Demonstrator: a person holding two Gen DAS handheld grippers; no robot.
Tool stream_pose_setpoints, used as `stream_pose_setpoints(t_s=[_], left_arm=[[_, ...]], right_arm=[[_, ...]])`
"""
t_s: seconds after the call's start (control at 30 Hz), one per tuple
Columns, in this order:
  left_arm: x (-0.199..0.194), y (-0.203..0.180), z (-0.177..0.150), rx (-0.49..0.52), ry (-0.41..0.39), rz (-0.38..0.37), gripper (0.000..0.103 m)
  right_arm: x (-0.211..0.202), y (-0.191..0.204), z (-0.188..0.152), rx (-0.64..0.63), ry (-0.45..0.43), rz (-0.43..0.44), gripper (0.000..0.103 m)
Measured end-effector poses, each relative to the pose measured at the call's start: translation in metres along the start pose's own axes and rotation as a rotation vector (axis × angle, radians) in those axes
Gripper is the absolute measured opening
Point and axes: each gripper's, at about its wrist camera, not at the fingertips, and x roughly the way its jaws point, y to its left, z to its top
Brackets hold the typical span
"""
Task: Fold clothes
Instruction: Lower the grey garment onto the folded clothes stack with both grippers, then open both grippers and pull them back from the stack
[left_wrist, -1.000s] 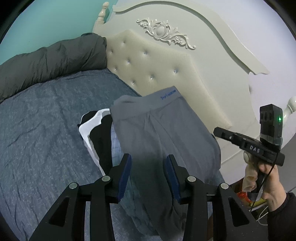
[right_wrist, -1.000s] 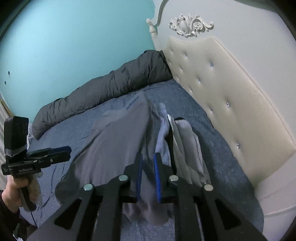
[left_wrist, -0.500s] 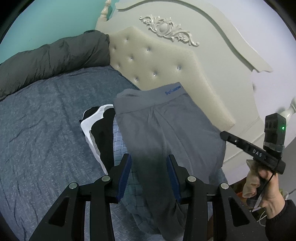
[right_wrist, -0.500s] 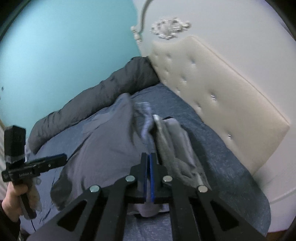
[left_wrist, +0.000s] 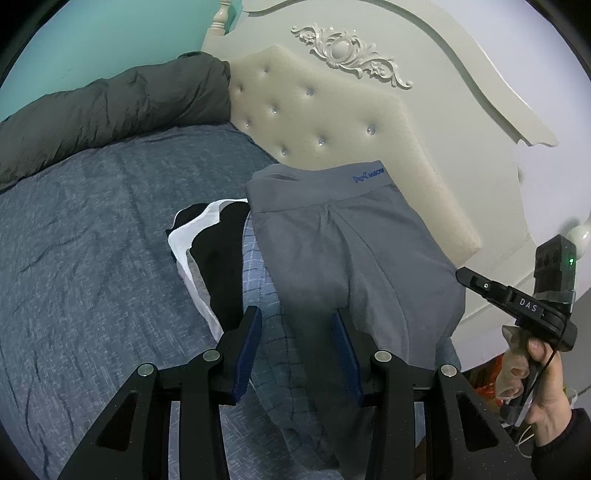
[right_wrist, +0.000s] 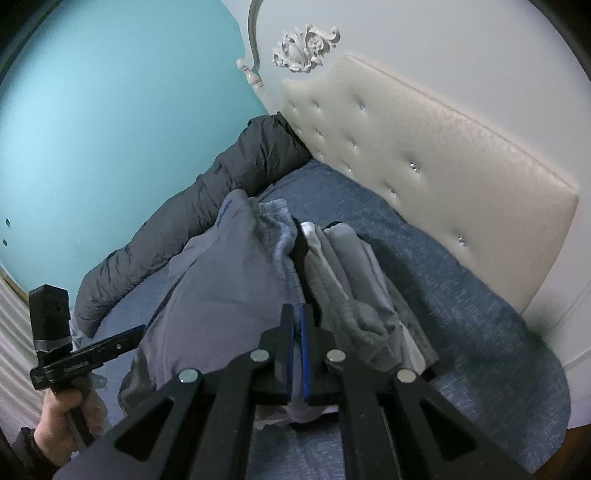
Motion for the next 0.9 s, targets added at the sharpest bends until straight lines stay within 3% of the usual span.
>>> stream_pose_setpoints(t_s=[0.47, 0.77, 0.83, 0.9], left_arm=[[-0.039, -0.013, -0.007, 0.021, -0.045, 0.017, 0.048], [-0.083, -0.046, -0.016, 0.064, -0.099, 0.042, 0.055], [-0.09, -0.053, -0.019, 0.072, -0.104, 0.041, 0.056], [-0.101, -0.058, -0.024, 0.072, -0.112, 0.04, 0.06]], right_arm=[[-0.04, 0.036, -0.009, -0.067, -0.094, -0.038, 0.004], [-0.074, 0.071, -0.022, -0.095, -0.14, -0.059, 0.013], [-0.081, 0.079, -0.026, -0.096, -0.145, -0.063, 0.02], [-0.088, 0.086, -0.031, -0.101, -0.151, -0.07, 0.033]])
